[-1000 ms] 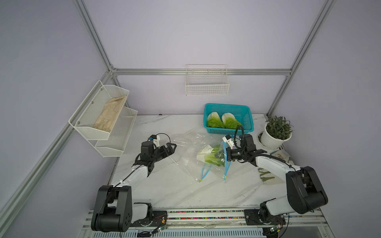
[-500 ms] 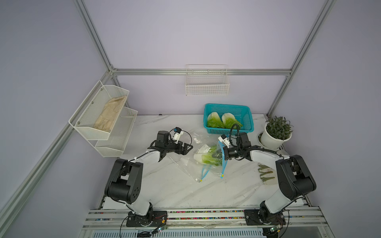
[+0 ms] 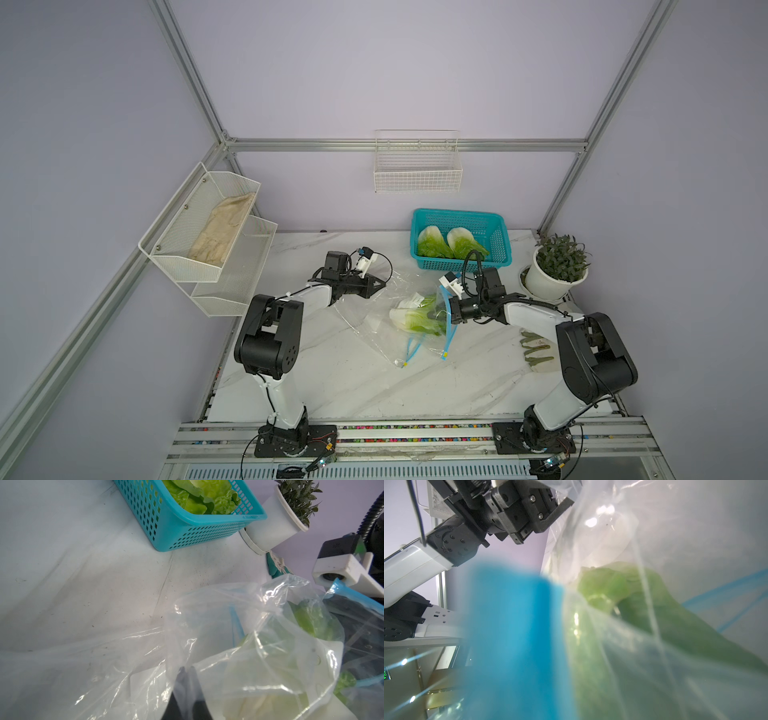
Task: Open the zip-top bag and take out the chinese cabbages
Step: Pick up the Chinese cabbage from the zipper food storage bag.
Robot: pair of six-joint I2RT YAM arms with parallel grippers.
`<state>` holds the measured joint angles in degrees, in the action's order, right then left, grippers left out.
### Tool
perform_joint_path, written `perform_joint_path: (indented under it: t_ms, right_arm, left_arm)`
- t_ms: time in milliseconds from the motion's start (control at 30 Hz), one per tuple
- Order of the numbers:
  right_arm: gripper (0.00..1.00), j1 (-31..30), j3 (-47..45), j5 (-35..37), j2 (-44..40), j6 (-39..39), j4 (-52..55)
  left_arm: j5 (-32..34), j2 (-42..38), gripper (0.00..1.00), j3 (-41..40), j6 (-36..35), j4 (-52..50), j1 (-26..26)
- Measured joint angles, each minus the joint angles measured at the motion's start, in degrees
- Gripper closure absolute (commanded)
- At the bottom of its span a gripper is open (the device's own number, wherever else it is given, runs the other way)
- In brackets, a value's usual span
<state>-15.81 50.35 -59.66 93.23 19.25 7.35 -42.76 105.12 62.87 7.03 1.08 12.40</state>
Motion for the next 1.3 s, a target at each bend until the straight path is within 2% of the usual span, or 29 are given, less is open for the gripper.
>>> perform_joint_path:
  t_ms: [200, 500, 933, 1133, 1300]
  right_arm:
    - [1.0, 0.0, -0.1, 5.0, -5.0, 1.9, 0.0]
    - [1.0, -0.1, -4.1, 13.9, -17.4, 3.2, -0.5]
    - [1.0, 0.3, -5.4, 20.7, -25.1, 4.0, -0.1]
    - [1.0, 0.7, -2.8, 24.3, -32.1, 5.3, 1.0]
    - [1.0, 0.8, 1.4, 30.5, -36.9, 7.1, 1.7]
  left_arm:
    - [5.1, -2.5, 1.0, -2.9, 6.3, 3.0, -1.0]
    - [11.9, -7.1, 1.0, -8.0, 15.0, 5.3, -6.9]
    - [14.1, -9.0, 1.0, -8.5, 18.0, 3.6, -8.5]
    - [16.9, -10.1, 1.0, -9.2, 21.6, 3.8, -12.1]
    - [19.2, -10.2, 1.0, -9.2, 22.9, 2.7, -12.5]
